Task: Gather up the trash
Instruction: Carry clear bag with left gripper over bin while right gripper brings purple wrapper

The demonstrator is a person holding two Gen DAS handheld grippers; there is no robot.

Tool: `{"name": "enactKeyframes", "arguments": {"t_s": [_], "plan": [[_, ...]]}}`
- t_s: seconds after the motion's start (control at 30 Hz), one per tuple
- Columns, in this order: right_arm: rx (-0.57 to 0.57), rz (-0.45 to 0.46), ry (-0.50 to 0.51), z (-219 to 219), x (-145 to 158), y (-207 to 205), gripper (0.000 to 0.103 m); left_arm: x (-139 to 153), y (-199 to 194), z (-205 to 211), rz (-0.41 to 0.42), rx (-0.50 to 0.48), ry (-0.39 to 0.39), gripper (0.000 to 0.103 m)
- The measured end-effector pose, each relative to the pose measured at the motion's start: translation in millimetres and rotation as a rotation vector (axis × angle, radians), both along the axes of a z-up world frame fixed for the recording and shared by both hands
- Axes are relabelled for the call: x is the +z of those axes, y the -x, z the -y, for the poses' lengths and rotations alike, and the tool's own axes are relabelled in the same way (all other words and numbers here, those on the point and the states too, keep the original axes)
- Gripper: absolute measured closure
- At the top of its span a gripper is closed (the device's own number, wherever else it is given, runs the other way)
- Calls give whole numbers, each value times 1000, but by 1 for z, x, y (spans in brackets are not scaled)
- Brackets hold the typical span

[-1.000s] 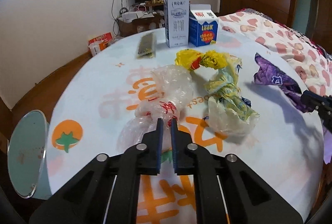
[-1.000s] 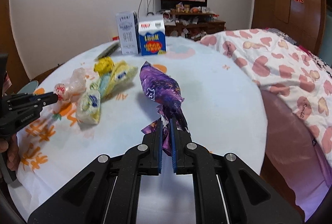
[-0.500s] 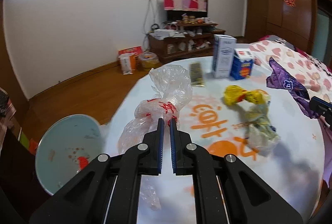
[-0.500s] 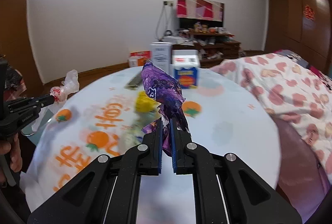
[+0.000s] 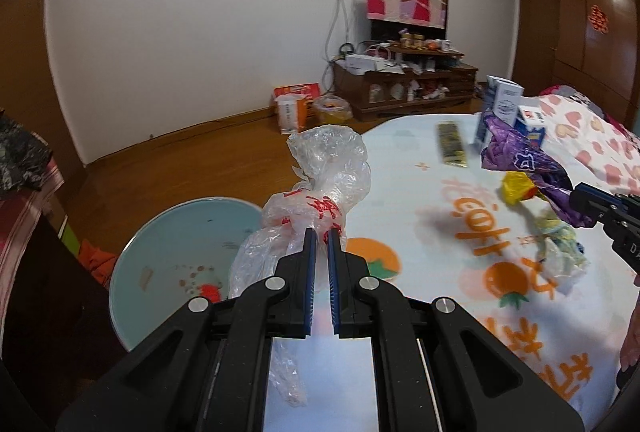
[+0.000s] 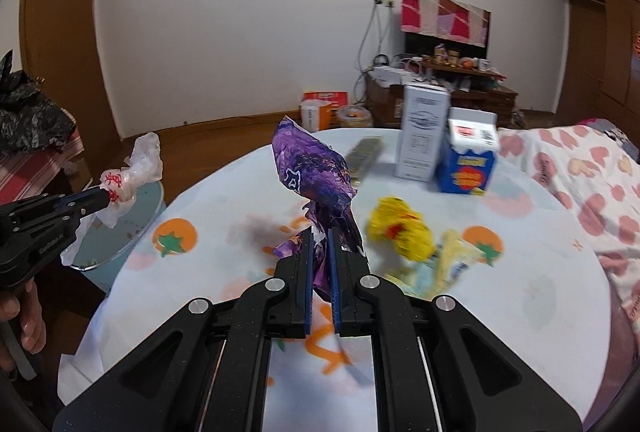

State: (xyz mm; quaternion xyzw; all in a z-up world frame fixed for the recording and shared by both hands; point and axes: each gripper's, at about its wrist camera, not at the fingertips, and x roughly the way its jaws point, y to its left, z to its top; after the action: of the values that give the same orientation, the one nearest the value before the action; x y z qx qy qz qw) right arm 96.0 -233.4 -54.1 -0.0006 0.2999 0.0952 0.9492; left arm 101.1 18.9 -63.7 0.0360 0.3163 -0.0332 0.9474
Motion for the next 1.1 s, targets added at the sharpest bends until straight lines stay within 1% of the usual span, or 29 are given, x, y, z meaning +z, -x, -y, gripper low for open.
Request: {"name": "enactKeyframes", "arguments": {"t_s": [0.2,0.4,0.73,1.1], "plan": [[48,-13,13,-29,-5,-18,95,-1,-3,-25,-3,52,2,97],[86,-18,12,-50,-10,-33,95,-3,-3,-45,0,95,2,97],[160,-12,11,-93,-16,-46,95,-6,0,-72,-2,151,-5,97],[210,-8,12,-120,-16,-53,95,-11,4,-95,-11,201,-8,97]]}}
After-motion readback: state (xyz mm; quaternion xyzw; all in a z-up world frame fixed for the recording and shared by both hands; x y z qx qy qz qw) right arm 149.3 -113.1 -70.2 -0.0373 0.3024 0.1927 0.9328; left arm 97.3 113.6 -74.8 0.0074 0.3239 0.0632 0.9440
